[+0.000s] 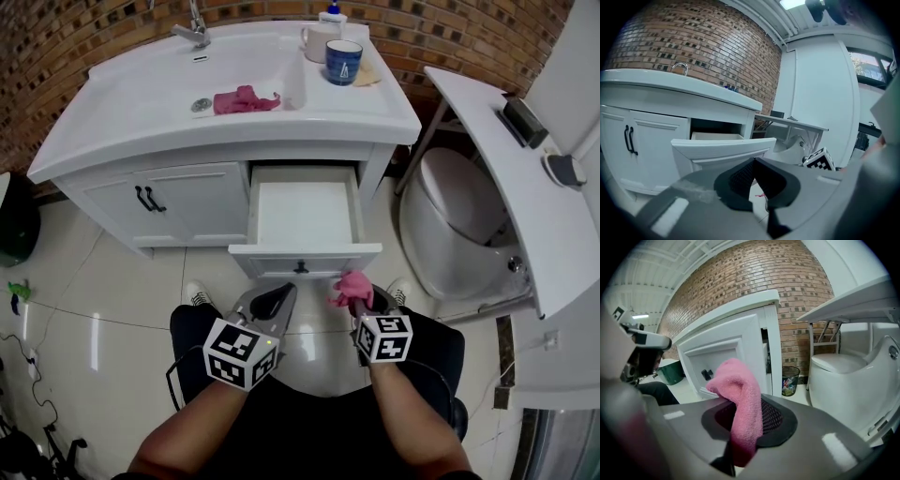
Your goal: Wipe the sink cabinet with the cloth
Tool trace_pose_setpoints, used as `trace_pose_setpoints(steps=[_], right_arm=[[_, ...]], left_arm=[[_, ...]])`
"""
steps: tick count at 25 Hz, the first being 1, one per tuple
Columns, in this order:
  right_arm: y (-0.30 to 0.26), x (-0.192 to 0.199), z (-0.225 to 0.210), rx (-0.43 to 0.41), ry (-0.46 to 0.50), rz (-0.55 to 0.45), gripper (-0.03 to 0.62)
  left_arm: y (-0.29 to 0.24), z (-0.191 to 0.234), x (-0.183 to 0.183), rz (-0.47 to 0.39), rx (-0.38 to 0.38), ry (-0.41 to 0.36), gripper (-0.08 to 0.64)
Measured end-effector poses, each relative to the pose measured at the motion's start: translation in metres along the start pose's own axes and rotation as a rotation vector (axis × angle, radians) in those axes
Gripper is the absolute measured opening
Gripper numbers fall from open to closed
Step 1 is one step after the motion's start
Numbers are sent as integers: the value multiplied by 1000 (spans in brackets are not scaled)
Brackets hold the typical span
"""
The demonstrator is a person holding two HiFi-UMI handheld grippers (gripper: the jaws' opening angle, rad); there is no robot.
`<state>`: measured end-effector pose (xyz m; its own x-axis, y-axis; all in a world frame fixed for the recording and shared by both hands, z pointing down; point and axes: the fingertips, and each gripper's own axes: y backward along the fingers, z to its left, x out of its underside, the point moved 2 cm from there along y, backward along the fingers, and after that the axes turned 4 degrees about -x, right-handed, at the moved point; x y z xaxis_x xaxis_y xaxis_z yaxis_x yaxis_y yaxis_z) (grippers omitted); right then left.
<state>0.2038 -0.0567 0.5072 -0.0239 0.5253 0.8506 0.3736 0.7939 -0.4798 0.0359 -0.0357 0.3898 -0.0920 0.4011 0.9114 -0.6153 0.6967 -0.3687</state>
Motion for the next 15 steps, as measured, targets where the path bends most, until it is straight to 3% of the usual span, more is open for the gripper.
trace_pose_setpoints(steps=[7, 15], right_arm=[[16, -28, 50, -189, -36, 19, 80], [67, -99, 104, -325, -26, -100, 80]], left_arm=[[25, 5, -16, -19, -1, 32, 6], [69, 8, -41, -78, -8, 44, 6]])
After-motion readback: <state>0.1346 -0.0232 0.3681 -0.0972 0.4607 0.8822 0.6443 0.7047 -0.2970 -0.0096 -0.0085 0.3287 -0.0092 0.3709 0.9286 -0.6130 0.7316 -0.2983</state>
